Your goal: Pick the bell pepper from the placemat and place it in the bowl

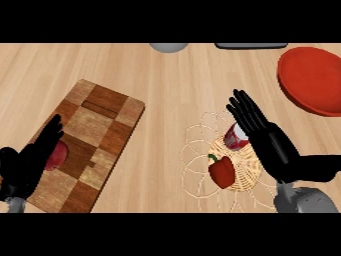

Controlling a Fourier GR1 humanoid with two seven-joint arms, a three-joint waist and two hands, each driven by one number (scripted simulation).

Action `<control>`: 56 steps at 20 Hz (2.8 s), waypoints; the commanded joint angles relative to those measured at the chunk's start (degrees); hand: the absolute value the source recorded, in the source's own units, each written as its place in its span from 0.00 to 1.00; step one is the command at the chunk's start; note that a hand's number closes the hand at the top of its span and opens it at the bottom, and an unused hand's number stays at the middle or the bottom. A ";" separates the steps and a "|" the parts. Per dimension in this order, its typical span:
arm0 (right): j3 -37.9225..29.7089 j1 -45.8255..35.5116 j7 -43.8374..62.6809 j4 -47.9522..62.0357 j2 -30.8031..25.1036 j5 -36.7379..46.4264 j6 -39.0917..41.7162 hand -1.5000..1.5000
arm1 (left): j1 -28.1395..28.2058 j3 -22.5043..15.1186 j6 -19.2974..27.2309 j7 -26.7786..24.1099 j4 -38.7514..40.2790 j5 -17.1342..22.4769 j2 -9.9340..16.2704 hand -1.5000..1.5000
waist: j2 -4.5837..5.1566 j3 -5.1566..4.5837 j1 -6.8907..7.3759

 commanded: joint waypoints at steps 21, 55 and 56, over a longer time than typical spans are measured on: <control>25.78 11.28 0.72 -30.19 -13.70 53.04 -9.49 0.00 | -11.53 15.56 -0.72 -11.50 2.88 4.33 -2.07 0.50 | -0.38 0.26 -0.13; 14.62 1.50 24.44 -27.10 -16.39 54.61 35.10 0.00 | -12.39 18.87 -2.93 -6.80 -1.41 -3.62 -8.16 0.50 | -0.06 0.41 1.59; 17.84 2.82 23.17 -25.08 -16.34 57.93 32.98 0.00 | -10.24 19.31 -4.54 -8.62 -1.56 -2.82 -8.36 0.50 | -0.06 0.41 1.67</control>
